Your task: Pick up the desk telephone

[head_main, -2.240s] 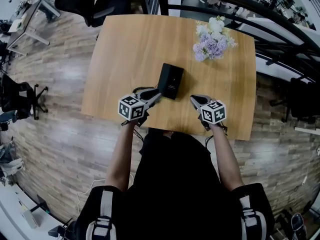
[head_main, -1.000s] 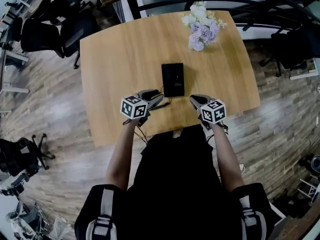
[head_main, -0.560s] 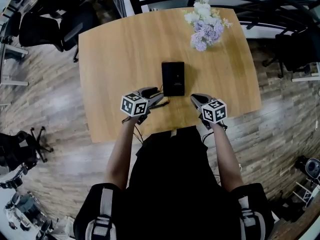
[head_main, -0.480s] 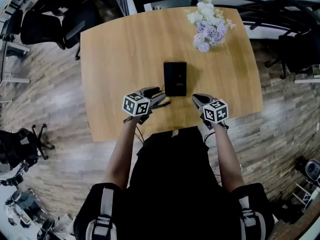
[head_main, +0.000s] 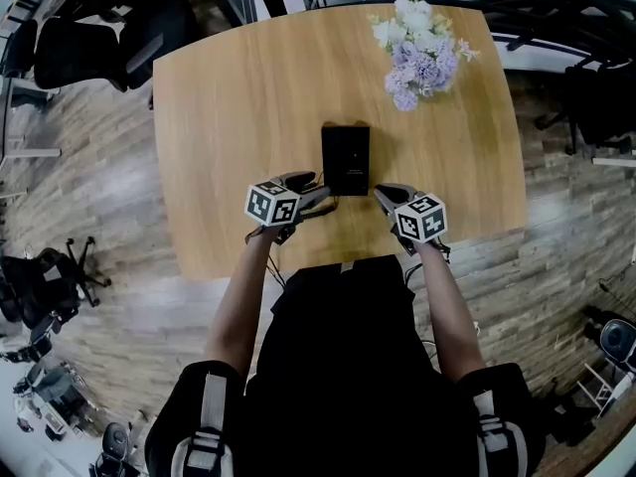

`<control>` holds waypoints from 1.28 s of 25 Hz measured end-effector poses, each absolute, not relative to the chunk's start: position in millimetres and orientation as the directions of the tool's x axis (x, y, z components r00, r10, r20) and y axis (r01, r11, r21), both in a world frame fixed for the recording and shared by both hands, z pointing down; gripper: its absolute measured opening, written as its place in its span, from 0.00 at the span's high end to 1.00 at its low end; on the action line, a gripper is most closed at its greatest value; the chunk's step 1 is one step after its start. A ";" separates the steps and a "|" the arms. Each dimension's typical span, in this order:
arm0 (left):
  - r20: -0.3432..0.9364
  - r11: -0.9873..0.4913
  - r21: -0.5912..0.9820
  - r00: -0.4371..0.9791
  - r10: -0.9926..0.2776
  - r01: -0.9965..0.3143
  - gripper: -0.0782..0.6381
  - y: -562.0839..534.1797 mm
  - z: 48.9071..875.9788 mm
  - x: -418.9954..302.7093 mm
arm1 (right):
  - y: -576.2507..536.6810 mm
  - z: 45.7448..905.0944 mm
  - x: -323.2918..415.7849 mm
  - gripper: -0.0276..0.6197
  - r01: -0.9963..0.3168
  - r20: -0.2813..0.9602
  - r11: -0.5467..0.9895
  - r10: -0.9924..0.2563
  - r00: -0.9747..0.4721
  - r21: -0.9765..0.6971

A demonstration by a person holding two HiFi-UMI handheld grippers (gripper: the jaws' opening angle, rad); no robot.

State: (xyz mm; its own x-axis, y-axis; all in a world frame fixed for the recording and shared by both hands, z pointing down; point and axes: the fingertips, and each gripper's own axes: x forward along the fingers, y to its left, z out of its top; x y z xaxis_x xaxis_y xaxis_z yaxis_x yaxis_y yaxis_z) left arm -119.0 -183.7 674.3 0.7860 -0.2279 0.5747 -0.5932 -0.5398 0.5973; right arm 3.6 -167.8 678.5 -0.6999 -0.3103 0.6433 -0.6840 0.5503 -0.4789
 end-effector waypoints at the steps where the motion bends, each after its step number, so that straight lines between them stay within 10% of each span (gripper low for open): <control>1: 0.579 -0.537 0.599 0.785 -0.223 -0.594 0.58 -186.3 677.4 -117.7 | -170.4 680.0 2.4 0.92 -0.678 0.641 0.555 -0.304 -0.704 -0.482; 32: 0.577 -0.540 0.638 0.805 -0.138 -0.549 0.49 -227.9 722.5 -73.0 | -209.7 717.5 -12.2 0.75 -0.614 0.595 0.544 -0.239 -0.767 -0.572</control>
